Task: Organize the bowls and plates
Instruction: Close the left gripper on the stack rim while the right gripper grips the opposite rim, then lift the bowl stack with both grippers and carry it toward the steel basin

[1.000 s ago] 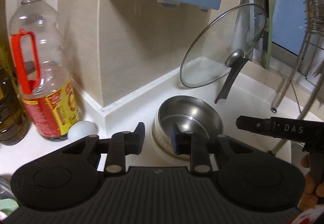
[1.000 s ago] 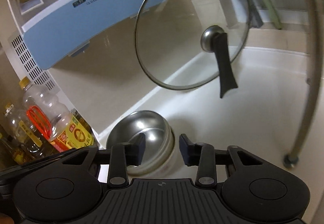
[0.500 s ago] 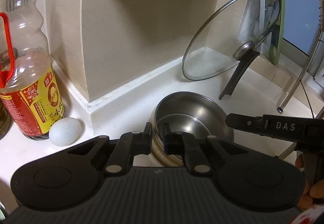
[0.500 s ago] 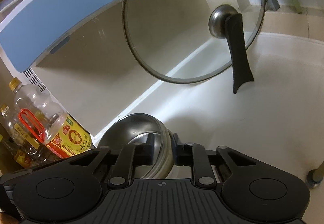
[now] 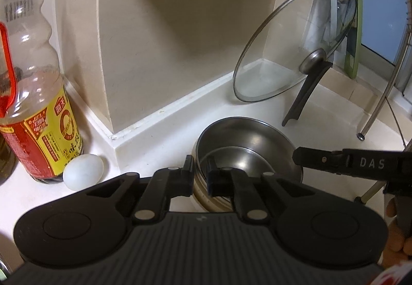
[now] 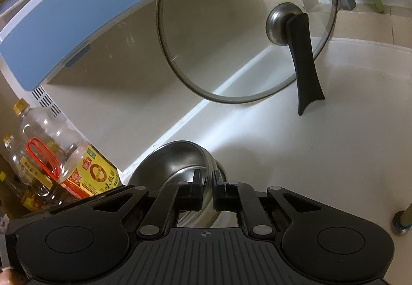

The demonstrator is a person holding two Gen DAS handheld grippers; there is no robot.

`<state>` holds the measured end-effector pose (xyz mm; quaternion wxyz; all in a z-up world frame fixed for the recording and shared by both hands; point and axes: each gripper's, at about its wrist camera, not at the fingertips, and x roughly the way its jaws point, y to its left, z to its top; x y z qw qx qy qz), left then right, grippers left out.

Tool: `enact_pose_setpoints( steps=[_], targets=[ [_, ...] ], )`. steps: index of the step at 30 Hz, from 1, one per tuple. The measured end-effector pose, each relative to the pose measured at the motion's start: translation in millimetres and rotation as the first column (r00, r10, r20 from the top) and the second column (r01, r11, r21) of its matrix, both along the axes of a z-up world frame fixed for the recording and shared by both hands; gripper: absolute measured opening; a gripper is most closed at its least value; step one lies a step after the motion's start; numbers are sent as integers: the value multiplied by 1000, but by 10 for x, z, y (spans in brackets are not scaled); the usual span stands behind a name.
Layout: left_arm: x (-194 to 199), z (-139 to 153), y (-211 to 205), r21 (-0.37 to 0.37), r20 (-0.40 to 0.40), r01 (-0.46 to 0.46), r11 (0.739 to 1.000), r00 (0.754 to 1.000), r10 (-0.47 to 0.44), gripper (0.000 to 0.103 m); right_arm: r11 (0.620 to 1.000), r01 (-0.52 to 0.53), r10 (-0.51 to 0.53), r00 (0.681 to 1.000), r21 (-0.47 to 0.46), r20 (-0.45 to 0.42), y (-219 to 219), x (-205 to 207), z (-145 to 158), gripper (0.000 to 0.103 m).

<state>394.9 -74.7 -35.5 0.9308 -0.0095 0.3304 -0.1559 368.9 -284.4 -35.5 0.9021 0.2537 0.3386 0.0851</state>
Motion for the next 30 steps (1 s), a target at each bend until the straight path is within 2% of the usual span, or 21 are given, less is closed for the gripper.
enact_pose_setpoints(
  steps=[3,5,6,7,11,12,13,15,18,27,29,30],
  targets=[
    [35,1,54,-39,-34,-26,999,999,24,15,999,17,-16,1000,31,-17,-33,24,-4,10],
    [65,-16,56,-41,-51,-27,999,998,25,18,998,26,-24,999,49,-44,-56,72,-22,18],
    [78,-28,50,-41,-57,-26,999,998,23,18,998,31,-28,998,48,-56,-57,92,-33,35],
    [83,-39,44,-43,-59,-23,999,998,21,18,998,37,-34,997,44,-62,-58,107,-44,45],
    [93,-75,23,-46,-60,-12,999,998,9,18,998,46,-44,998,45,-46,-40,115,-96,45],
    [95,-82,24,-50,-59,-10,999,998,7,17,998,45,-43,998,50,-47,-37,120,-110,42],
    [96,-85,28,-53,-59,-11,999,998,7,17,998,41,-39,998,54,-41,-33,119,-118,30],
    [96,-91,30,-56,-55,-9,998,998,6,17,998,33,-32,999,45,-32,-22,123,-122,17],
    [95,-93,38,-59,-54,-5,998,999,2,16,999,25,-24,1000,25,-17,6,105,-100,14],
    [113,-107,26,-52,-66,-15,999,998,12,16,1000,17,-17,1000,2,-15,34,98,-72,14],
    [130,-108,31,-53,-78,-23,998,997,19,16,1000,22,-22,999,0,-27,37,132,-67,20],
    [138,-111,32,-50,-81,-27,998,996,22,18,999,30,-31,999,-11,-36,44,150,-62,29]
  ],
)
